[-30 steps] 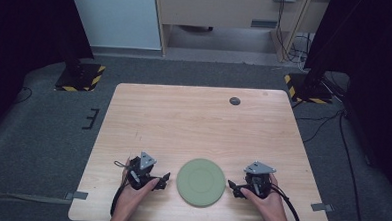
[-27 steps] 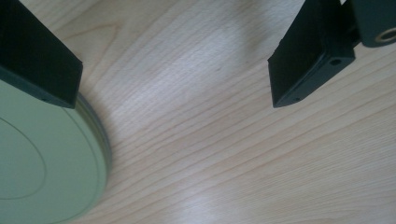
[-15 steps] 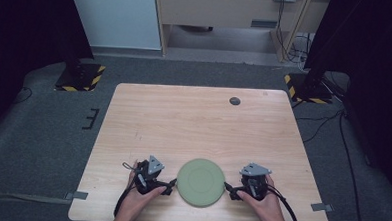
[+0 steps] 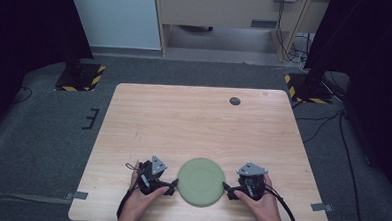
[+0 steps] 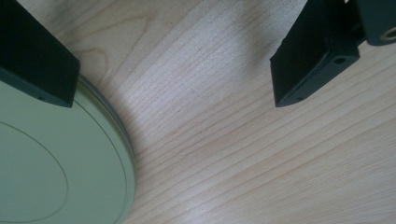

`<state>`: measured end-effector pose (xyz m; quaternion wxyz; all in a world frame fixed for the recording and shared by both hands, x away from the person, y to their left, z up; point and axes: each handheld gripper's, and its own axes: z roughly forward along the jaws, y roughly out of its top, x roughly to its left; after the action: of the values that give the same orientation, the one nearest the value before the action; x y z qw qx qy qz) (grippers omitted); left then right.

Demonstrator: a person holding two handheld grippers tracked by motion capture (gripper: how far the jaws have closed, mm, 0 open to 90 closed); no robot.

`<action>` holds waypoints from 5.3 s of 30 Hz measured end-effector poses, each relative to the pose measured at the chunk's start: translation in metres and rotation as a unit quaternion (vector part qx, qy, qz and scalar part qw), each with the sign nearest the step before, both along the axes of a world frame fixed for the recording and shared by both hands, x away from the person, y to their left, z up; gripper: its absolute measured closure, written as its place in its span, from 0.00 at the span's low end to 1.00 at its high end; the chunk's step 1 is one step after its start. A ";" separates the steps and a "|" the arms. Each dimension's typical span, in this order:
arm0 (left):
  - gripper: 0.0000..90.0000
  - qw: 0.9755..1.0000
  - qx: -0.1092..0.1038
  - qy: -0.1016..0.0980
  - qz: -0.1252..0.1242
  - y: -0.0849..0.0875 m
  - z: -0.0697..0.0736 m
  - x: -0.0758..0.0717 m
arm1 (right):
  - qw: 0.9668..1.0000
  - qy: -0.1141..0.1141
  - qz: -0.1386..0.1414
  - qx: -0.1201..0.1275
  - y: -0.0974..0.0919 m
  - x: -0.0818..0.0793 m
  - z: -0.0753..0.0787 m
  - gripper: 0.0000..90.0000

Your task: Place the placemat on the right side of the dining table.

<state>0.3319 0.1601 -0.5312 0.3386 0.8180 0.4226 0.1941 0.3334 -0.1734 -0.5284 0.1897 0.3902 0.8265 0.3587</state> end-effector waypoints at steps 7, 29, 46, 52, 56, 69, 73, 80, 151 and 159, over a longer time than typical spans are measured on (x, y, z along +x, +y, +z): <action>0.01 1.000 0.004 -0.006 0.008 -0.002 0.000 0.001 | 1.000 0.000 -0.012 0.002 0.000 0.003 -0.001 0.04; 0.01 1.000 -0.002 -0.008 0.014 -0.005 0.002 0.001 | 1.000 -0.009 -0.023 -0.005 0.002 0.002 0.001 0.05; 0.02 1.000 0.000 -0.010 0.018 -0.007 0.002 0.000 | 1.000 -0.008 -0.023 -0.001 0.003 0.000 0.001 0.05; 0.02 1.000 0.000 -0.013 0.023 -0.007 0.002 0.001 | 1.000 -0.009 -0.028 -0.004 0.004 0.001 0.001 0.04; 0.02 1.000 0.000 -0.013 0.025 -0.007 0.002 0.002 | 0.999 -0.011 -0.031 -0.004 0.004 0.003 0.001 0.04; 0.02 1.000 -0.001 -0.012 0.020 -0.008 0.003 0.000 | 1.000 -0.014 -0.024 -0.001 0.006 -0.001 0.003 0.06; 0.02 1.000 -0.001 -0.012 0.022 -0.008 0.003 0.001 | 1.000 -0.018 -0.024 -0.001 0.008 0.000 0.003 0.06; 0.02 1.000 -0.002 -0.012 0.023 -0.008 0.003 0.001 | 1.000 -0.017 -0.021 0.000 0.008 -0.001 0.003 0.08; 0.02 1.000 0.011 -0.023 0.014 -0.020 0.004 -0.006 | 1.000 -0.011 -0.008 -0.008 0.017 -0.005 0.000 0.07; 0.01 0.999 0.010 -0.024 0.021 -0.021 0.003 -0.003 | 1.000 -0.009 -0.017 -0.009 0.017 -0.003 0.000 0.05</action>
<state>0.3285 0.1394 -0.5281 0.3363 0.8074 0.4295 0.2249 0.3307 -0.1561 -0.5286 0.2071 0.3988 0.8213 0.3515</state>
